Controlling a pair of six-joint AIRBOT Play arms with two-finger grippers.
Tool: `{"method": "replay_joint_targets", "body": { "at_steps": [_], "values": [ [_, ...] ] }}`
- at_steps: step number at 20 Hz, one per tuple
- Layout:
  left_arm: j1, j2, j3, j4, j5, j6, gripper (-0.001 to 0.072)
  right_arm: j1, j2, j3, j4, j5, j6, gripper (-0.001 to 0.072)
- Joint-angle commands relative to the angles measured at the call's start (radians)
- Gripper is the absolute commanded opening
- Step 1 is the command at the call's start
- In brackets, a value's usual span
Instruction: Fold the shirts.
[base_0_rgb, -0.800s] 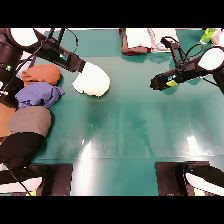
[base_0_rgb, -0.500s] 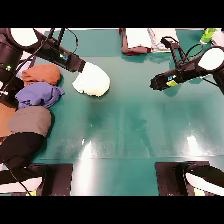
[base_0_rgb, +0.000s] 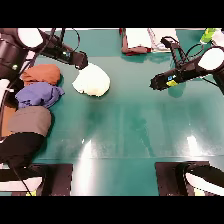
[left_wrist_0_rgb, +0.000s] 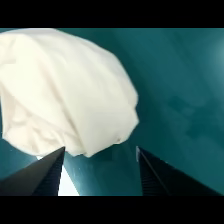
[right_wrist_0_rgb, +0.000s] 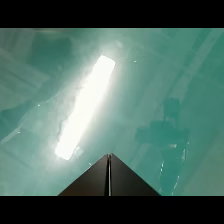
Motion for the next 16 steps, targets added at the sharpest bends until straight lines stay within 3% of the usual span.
{"method": "replay_joint_targets", "body": {
  "at_steps": [1,6,11,12,13,14,16],
  "values": [
    [0.03,-0.123,0.0,0.024,-0.029,-0.024,0.0541,0.0,0.0,0.001,0.009,-0.006,0.0,0.0018],
    [0.039,-0.346,0.0,-0.013,-0.021,-0.035,0.0542,0.0,0.0,0.0,0.009,-0.001,0.001,0.0018],
    [0.039,-0.407,0.002,-0.042,-0.014,-0.045,0.0539,0.0,0.0,0.001,0.009,0.017,0.001,0.0018],
    [0.039,-0.406,0.008,-0.042,-0.021,-0.045,0.041,0.0,0.0,0.004,0.008,0.017,0.0,0.0017],
    [0.039,-0.406,0.022,-0.034,-0.04,-0.039,0.0093,0.0,0.0,0.017,0.008,0.018,0.001,0.0018],
    [0.039,-0.405,0.052,-0.018,-0.073,-0.033,0.0029,0.0,0.0,0.046,0.007,0.028,0.0,0.0018],
    [0.039,-0.361,0.125,0.014,-0.095,-0.033,0.0028,0.0,0.0,0.125,0.006,0.047,0.0,0.0018]
  ]
}}
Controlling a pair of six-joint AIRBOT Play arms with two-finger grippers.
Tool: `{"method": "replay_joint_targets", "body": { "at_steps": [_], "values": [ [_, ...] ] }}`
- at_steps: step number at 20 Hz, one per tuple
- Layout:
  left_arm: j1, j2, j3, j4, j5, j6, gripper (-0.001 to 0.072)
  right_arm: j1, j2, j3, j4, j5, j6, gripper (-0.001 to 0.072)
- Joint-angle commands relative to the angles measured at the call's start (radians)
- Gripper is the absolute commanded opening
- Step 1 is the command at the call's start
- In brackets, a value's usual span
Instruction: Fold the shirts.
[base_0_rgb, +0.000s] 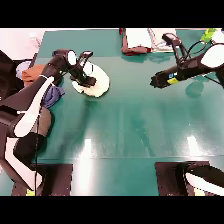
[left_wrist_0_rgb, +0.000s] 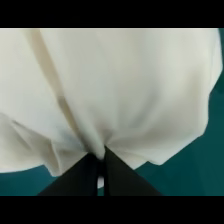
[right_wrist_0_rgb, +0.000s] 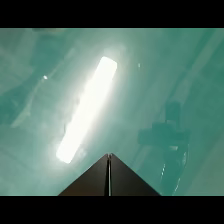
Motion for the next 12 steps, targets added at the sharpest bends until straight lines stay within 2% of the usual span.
{"method": "replay_joint_targets", "body": {
  "at_steps": [1,4,8,12],
  "values": [
    [0.001,0.074,0.1,0.044,-0.022,0.007,0.0028,0.0,0.0,0.114,-0.002,0.033,0.0,0.0018],
    [0.0,0.278,0.218,0.093,-0.013,0.017,0.0027,0.0,0.0,0.255,-0.005,0.053,0.0,0.0017],
    [-0.003,0.546,0.23,0.101,-0.016,0.025,0.0027,0.0,0.0,0.415,-0.039,0.045,0.004,0.0017],
    [-0.086,0.6,0.207,0.1,-0.042,0.025,0.0026,0.0,0.0,0.501,-0.056,0.031,0.006,0.0018]
  ]
}}
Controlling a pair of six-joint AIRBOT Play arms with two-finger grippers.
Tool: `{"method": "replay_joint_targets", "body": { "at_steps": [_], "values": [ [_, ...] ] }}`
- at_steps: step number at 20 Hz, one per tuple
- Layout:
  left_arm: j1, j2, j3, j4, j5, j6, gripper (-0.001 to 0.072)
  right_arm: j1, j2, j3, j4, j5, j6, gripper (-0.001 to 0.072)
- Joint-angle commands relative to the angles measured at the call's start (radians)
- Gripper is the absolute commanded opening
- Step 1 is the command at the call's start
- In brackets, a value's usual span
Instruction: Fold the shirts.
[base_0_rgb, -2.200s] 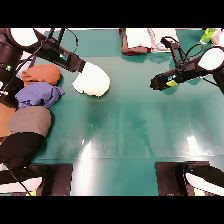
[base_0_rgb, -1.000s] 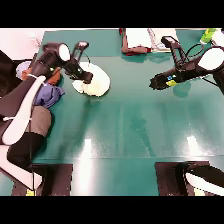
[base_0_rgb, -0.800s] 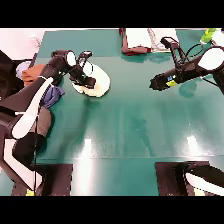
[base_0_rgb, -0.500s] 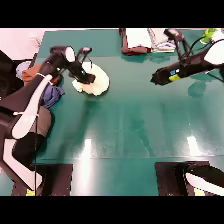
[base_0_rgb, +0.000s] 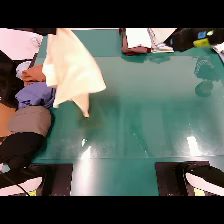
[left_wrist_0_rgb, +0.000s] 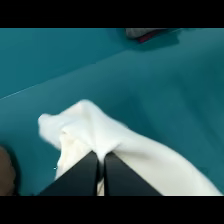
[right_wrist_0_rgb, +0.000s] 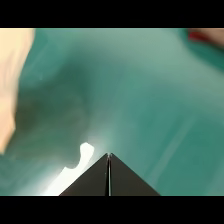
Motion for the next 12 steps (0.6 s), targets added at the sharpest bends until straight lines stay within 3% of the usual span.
{"method": "replay_joint_targets", "body": {
  "at_steps": [1,6,9,10,11,12],
  "values": [
    [-0.106,0.06,-0.039,0.002,0.003,0.003,0.0026,0.0,-0.001,0.078,-0.038,-0.012,0.016,0.0017],
    [-0.385,-0.081,-0.19,-0.049,0.037,0.032,0.0027,0.0,-0.005,0.077,-0.132,-0.007,0.055,0.0017],
    [-0.5,-0.208,-0.192,-0.146,0.103,0.125,0.0031,0.0,-0.01,0.076,-0.134,-0.008,0.054,0.0017],
    [-0.507,-0.229,-0.192,-0.149,0.113,0.135,0.0173,0.0,-0.01,0.077,-0.134,-0.009,0.054,0.0017],
    [-0.496,-0.235,-0.192,-0.135,0.113,0.132,0.0526,0.0,-0.01,0.077,-0.135,-0.009,0.054,0.0017],
    [-0.468,-0.229,-0.191,-0.097,0.103,0.106,0.0611,0.0,-0.01,0.077,-0.134,-0.008,0.054,0.0017]
  ]
}}
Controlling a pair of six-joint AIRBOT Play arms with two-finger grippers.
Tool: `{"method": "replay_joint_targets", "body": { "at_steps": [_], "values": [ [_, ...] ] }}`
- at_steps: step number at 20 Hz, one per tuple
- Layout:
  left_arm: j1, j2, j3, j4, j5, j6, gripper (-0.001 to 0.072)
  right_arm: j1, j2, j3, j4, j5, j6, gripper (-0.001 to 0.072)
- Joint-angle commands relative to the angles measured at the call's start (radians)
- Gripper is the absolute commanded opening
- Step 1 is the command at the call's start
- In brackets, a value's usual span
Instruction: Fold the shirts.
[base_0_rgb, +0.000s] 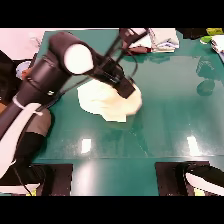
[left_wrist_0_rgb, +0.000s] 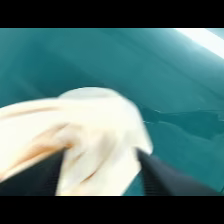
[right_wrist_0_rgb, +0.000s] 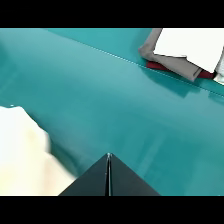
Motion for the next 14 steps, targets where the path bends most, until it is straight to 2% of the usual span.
{"method": "replay_joint_targets", "body": {
  "at_steps": [1,5,8,10,14],
  "values": [
    [0.033,-0.03,-0.008,0.064,-0.008,-0.019,0.0611,0.0,-0.002,0.002,-0.009,0.0,0.003,0.0017],
    [0.343,-0.009,-0.027,0.121,-0.128,-0.098,0.0612,0.0,-0.002,0.002,-0.008,0.0,0.003,0.0017],
    [0.51,-0.013,-0.175,0.096,-0.156,-0.121,0.0612,0.0,-0.003,0.002,-0.007,-0.001,0.003,0.0017],
    [0.541,-0.029,-0.301,0.064,-0.13,-0.121,0.0612,0.0,-0.009,0.002,-0.007,0.0,0.003,0.0017],
    [0.534,-0.087,-0.491,-0.039,0.027,-0.121,0.0613,0.0,-0.048,0.0,0.0,0.031,0.019,0.0017]
  ]
}}
